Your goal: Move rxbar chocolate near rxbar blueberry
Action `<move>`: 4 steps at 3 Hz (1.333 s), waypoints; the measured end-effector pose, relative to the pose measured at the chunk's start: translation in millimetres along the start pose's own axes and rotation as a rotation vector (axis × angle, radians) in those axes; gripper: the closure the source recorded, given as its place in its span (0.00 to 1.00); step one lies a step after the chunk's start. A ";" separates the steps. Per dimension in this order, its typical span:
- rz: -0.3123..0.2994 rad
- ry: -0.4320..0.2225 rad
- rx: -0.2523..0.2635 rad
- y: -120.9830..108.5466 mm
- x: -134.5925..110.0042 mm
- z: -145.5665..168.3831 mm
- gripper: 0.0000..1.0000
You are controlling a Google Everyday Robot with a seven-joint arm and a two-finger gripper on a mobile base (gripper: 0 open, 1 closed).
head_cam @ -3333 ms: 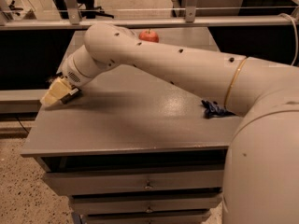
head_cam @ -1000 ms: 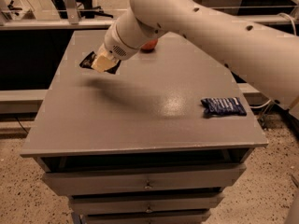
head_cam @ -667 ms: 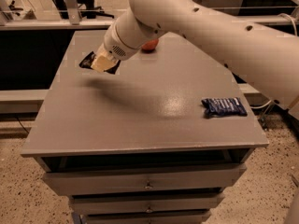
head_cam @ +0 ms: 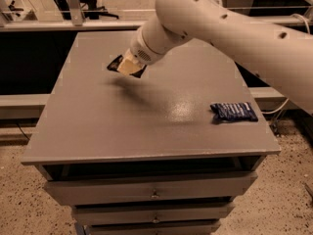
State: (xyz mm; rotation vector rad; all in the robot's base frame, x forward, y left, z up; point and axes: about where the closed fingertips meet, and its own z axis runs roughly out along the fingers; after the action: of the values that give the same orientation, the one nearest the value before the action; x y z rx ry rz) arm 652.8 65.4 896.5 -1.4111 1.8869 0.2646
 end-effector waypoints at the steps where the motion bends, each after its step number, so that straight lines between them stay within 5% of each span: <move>1: 0.104 0.023 0.099 -31.8 61.3 -27.5 1.00; 3: 0.239 0.017 0.283 -78.2 147.0 -107.5 1.00; 4: 0.293 -0.009 0.331 -79.7 173.9 -134.6 1.00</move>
Offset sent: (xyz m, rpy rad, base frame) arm 0.0128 -0.2448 -0.0181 0.0772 -0.0598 -0.4373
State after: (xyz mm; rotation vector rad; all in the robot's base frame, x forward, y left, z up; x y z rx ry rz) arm 645.5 -168.4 894.9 -0.9139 2.0194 0.0918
